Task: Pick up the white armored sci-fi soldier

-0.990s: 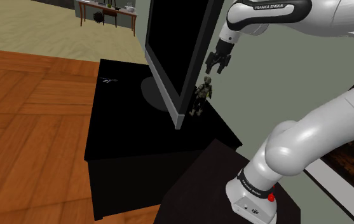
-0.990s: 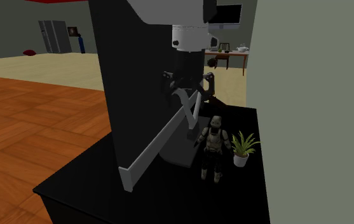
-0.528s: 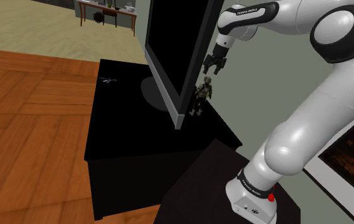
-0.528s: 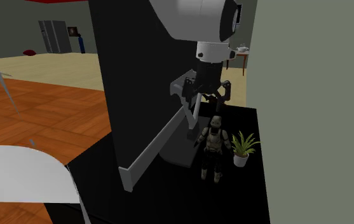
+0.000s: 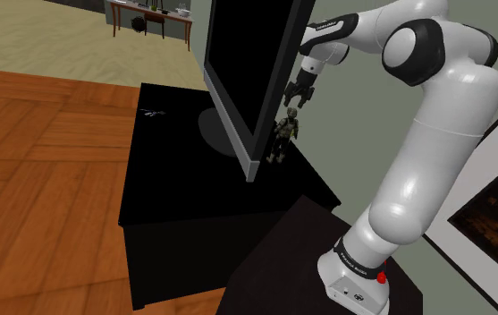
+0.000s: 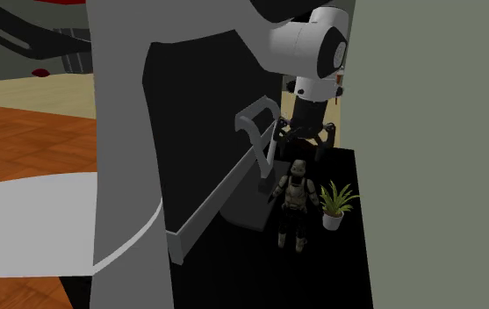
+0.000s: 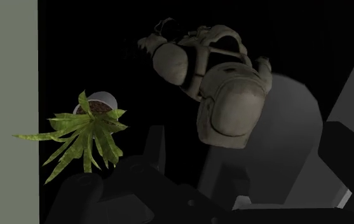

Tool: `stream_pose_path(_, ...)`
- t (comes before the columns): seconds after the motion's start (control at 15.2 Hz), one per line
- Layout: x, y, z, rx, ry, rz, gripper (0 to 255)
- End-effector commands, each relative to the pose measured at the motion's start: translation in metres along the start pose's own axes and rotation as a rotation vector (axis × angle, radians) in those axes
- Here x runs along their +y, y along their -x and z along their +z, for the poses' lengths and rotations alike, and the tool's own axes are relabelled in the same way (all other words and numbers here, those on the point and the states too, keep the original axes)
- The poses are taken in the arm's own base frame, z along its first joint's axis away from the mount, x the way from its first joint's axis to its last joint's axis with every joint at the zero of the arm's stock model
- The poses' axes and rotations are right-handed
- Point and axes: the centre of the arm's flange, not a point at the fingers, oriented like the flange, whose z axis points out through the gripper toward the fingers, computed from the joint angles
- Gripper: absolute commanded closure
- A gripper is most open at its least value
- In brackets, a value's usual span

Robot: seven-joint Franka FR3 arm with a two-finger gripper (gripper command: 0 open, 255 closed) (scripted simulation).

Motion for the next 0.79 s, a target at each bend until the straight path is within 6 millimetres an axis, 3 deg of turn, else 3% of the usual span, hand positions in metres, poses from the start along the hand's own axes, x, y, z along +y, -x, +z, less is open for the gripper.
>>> stream_pose_path(0.0,0.002,0.000,0.011,0.001,-0.001,0.001,0)
stream_pose_path(0.26,0.004,0.001,0.035,0.001,-0.001,0.001,0)
stream_pose_path(0.4,0.004,0.001,0.035,0.001,-0.001,0.001,0)
stream_pose_path(0.46,0.004,0.001,0.034,0.001,-0.001,0.001,255)
stream_pose_path(0.73,0.005,0.001,0.034,0.001,-0.001,0.001,255)
